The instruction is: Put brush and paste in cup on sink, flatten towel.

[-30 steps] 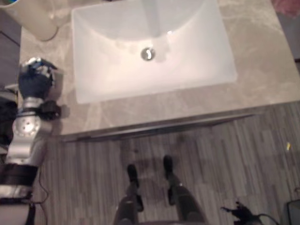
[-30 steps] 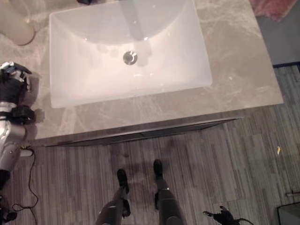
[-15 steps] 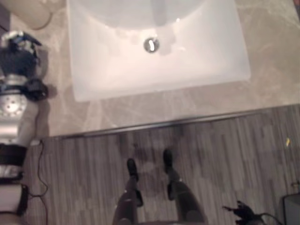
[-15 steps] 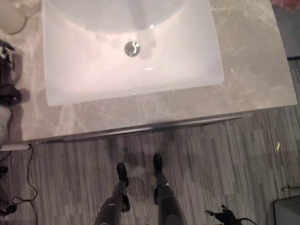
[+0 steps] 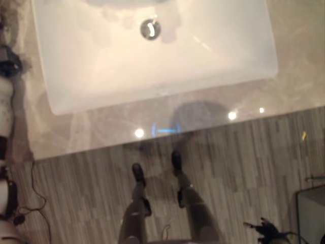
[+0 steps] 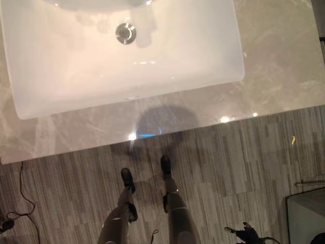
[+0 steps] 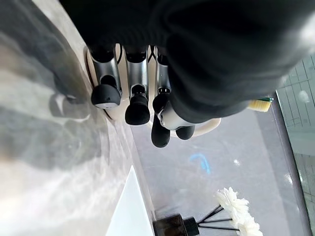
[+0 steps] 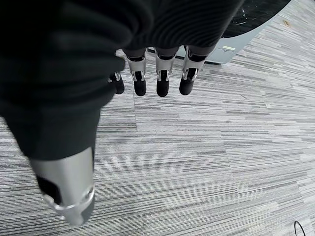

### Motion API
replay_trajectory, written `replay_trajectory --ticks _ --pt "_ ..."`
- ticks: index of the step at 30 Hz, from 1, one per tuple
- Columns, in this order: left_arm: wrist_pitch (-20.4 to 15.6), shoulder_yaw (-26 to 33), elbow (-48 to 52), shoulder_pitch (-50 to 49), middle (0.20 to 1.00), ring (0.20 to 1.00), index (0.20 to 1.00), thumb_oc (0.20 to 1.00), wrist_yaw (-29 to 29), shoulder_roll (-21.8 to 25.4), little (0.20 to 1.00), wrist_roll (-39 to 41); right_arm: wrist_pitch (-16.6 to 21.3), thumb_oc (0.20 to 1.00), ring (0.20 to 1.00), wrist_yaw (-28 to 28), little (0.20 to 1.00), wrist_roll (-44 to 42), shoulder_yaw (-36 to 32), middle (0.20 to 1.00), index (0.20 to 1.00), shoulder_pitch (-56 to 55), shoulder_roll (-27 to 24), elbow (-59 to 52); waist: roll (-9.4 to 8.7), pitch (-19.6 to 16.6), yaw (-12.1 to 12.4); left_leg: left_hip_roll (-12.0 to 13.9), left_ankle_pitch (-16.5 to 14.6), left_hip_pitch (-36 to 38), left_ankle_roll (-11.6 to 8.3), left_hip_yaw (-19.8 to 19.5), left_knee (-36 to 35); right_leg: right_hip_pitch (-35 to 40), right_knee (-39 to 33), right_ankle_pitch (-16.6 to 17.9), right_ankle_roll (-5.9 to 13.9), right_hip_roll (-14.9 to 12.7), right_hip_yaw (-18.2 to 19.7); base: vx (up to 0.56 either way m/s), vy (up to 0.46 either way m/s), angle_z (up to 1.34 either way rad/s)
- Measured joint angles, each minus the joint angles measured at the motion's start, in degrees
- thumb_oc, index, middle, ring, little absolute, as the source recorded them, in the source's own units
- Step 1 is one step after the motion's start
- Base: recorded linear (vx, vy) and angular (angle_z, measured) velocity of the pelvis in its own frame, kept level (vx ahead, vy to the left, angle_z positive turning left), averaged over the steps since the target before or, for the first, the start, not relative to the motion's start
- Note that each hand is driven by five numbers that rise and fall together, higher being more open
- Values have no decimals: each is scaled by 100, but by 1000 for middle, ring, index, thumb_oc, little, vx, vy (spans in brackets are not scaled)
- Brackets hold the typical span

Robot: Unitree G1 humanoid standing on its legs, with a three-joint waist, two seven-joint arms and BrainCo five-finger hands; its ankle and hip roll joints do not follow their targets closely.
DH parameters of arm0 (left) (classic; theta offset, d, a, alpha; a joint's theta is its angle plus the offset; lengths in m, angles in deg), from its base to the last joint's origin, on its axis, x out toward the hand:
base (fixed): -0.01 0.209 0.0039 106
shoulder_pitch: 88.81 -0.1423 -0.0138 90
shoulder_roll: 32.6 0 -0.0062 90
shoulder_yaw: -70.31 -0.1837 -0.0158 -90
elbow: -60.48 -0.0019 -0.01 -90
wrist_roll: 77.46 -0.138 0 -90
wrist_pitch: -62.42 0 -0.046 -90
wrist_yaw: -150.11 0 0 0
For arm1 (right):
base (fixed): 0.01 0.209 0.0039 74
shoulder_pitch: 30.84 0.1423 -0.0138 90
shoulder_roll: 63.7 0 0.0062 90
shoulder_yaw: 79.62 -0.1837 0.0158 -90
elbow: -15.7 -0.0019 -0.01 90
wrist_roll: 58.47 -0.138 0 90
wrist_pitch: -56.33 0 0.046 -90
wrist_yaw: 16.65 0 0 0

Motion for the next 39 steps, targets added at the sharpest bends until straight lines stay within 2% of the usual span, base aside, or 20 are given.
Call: replay_trajectory --ticks 3,7,8,10,20,30,32,37,39 --pt "19 -119 -198 81 200 200 200 200 3 -3 200 2 0 1000 1000 13 1000 -122 0 1000 1000 11 1 0 -1 -1 -26 -1 0 40 0 22 -1 31 0 13 -1 0 15 -1 -5 -3" --pt "12 -100 92 -175 200 200 200 200 -12 -3 200 2 -1 1000 1000 16 1000 -127 0 1000 1000 13 1 -2 -3 -18 -21 -1 1 57 1 13 0 51 0 20 -9 0 9 0 0 0" --pt "42 228 571 -658 200 200 200 200 -28 -5 200 9 3 1000 1000 19 1000 -126 -7 1000 1000 39 0 -30 -1 -25 -26 -5 1 84 1 18 -1 76 1 22 -10 -7 11 0 0 0" --pt "21 322 962 -1111 200 200 200 200 -129 -11 200 2 -3 1000 1000 20 1000 -124 -9 1000 1000 14 -1 -8 -4 -26 -25 -6 0 151 1 21 0 140 1 21 -9 -9 18 0 0 0" --pt "87 321 361 -1263 200 200 200 200 -127 -14 200 5 -4 1000 1000 62 1000 -115 -11 1000 1000 23 -20 2 -36 -143 86 -4 50 157 0 -112 0 198 0 34 -26 -13 -108 -30 2 5" --pt "88 61 -178 -699 200 200 200 200 -89 -13 200 5 -3 1000 1000 61 1000 -116 -10 1000 1000 23 -26 9 -34 -211 80 -4 77 61 1 -212 1 150 0 37 -30 -17 -193 -4 -1 4" --pt "87 -52 -361 -348 200 200 200 200 31 -121 200 5 -1 1000 1000 62 1000 -115 7 1000 1000 23 -25 18 -45 -217 69 -4 77 51 0 -214 1 142 0 37 -30 -18 -195 0 0 0" --pt "91 -769 -851 638 200 200 200 200 246 -200 200 0 -3 1000 1000 61 1000 -128 5 1000 1000 26 -60 73 -98 -249 -41 -3 77 24 0 -217 1 120 0 36 -29 -16 -196 0 0 0" --pt "89 -821 -880 801 200 200 200 200 264 -202 200 -1 -4 1000 1000 60 1000 -171 5 1000 1000 29 -80 80 -115 -263 -118 -3 77 -9 0 -208 1 81 0 37 -29 -16 -189 0 0 0"
